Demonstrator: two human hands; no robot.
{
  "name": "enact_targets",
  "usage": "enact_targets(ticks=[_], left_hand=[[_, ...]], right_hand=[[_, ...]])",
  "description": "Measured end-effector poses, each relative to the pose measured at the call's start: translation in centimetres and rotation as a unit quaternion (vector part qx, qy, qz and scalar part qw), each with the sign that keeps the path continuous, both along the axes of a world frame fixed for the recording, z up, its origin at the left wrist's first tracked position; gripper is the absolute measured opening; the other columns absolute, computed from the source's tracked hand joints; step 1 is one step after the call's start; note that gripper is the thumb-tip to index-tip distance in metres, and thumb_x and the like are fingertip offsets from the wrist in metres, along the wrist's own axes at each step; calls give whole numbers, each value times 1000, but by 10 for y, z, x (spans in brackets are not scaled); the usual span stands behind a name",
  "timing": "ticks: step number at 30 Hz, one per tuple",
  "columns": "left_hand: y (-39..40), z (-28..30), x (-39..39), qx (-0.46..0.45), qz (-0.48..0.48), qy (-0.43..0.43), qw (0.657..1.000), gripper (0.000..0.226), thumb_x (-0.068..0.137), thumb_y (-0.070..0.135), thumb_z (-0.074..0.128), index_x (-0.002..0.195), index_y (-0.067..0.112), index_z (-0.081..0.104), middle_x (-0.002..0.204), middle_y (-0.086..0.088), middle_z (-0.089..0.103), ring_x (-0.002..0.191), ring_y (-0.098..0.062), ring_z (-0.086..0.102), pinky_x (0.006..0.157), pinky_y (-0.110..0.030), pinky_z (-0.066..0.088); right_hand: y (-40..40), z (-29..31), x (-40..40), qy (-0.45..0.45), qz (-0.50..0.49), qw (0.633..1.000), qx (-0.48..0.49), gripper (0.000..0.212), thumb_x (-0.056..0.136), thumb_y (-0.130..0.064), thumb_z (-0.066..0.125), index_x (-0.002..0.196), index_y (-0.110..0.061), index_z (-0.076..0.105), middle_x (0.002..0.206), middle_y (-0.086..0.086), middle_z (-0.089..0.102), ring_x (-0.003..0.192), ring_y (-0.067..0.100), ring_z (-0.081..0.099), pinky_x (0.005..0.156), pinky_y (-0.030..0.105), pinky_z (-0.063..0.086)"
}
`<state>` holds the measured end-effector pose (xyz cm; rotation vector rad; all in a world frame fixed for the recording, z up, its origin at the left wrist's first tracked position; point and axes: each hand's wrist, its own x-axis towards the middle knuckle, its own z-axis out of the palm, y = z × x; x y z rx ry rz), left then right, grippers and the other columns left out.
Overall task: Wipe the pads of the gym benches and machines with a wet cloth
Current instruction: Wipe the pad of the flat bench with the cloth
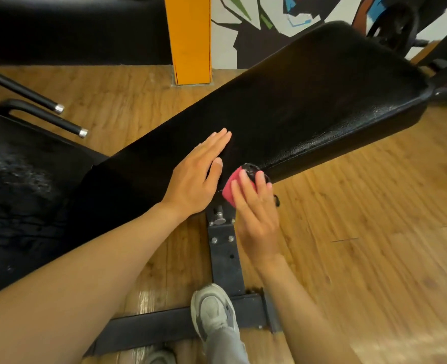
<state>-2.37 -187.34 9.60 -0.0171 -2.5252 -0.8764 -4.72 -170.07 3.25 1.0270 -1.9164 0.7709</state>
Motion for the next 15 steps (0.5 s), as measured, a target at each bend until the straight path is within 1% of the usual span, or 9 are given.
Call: enact_targets(ticks=[2, 4, 5, 7, 9, 11, 13, 14, 15], left_hand=[[-1, -1, 0, 5, -3, 4, 1000, 52, 109, 27, 29, 160, 19, 34, 166, 8, 33, 154, -2, 22, 123, -43, 32], [-2, -2, -1, 8, -5, 8, 1000, 52, 109, 26, 29, 160, 19, 34, 165, 8, 34, 154, -2, 23, 123, -43, 33], [-3, -3, -1, 7, -4, 9, 1000, 51, 109, 26, 29, 160, 19, 34, 165, 8, 34, 154, -2, 23, 123, -43, 33], [-3, -3, -1, 4, -4, 11, 1000, 51, 110, 25, 29, 160, 18, 34, 165, 7, 34, 154, -3, 23, 123, -43, 33], [-2, -3, -1, 1, -5, 10, 1000, 51, 110, 25, 29, 160, 18, 34, 165, 7, 34, 154, -3, 23, 123, -43, 33], [-1, -2, -1, 1, -6, 9, 1000, 51, 109, 26, 29, 160, 18, 34, 165, 6, 34, 154, -4, 23, 123, -44, 33], [-1, -1, 0, 1, -1, 9, 1000, 52, 109, 28, 28, 160, 18, 34, 166, 6, 33, 154, -5, 23, 123, -44, 33], [-1, -1, 0, -1, 2, 9, 1000, 52, 109, 28, 28, 160, 18, 34, 166, 6, 33, 154, -5, 23, 123, -43, 34], [0, -1, 0, -2, 3, 9, 1000, 52, 109, 28, 28, 160, 18, 34, 165, 6, 34, 154, -4, 23, 122, -43, 34]], right_hand=[[19, 13, -20, 18, -25, 999, -17, 47, 97, 7, 64, 141, -3, 50, 152, 14, 44, 154, 29, 23, 122, 53, 28], [33, 35, -38, 9, -71, 993, -96, 37, 99, 9, 58, 137, 5, 54, 146, 25, 49, 150, 34, 25, 119, 58, 33], [35, 44, -43, 2, -90, 986, -139, 34, 101, 9, 54, 135, 9, 55, 144, 29, 49, 148, 37, 27, 119, 57, 34], [25, 53, -43, -24, -130, 968, -213, 32, 104, 7, 47, 135, 12, 54, 144, 31, 48, 145, 41, 30, 119, 54, 35], [2, 48, -29, -39, -146, 959, -241, 34, 104, 7, 47, 137, 9, 53, 146, 30, 47, 145, 42, 31, 114, 59, 40], [-22, 22, -3, -47, -120, 971, -201, 39, 103, 9, 49, 141, 4, 48, 153, 20, 41, 150, 37, 25, 111, 61, 42], [-27, -1, 16, -34, -65, 989, -126, 49, 100, 8, 56, 146, 0, 40, 161, 7, 32, 154, 32, 20, 118, 57, 36], [-22, -4, 12, -24, -47, 994, -101, 54, 99, 7, 60, 148, -1, 38, 161, 5, 32, 155, 31, 20, 118, 56, 35], [-12, -5, 3, -22, -42, 994, -95, 58, 96, 8, 64, 148, -3, 39, 158, 7, 36, 154, 32, 23, 116, 58, 38]])
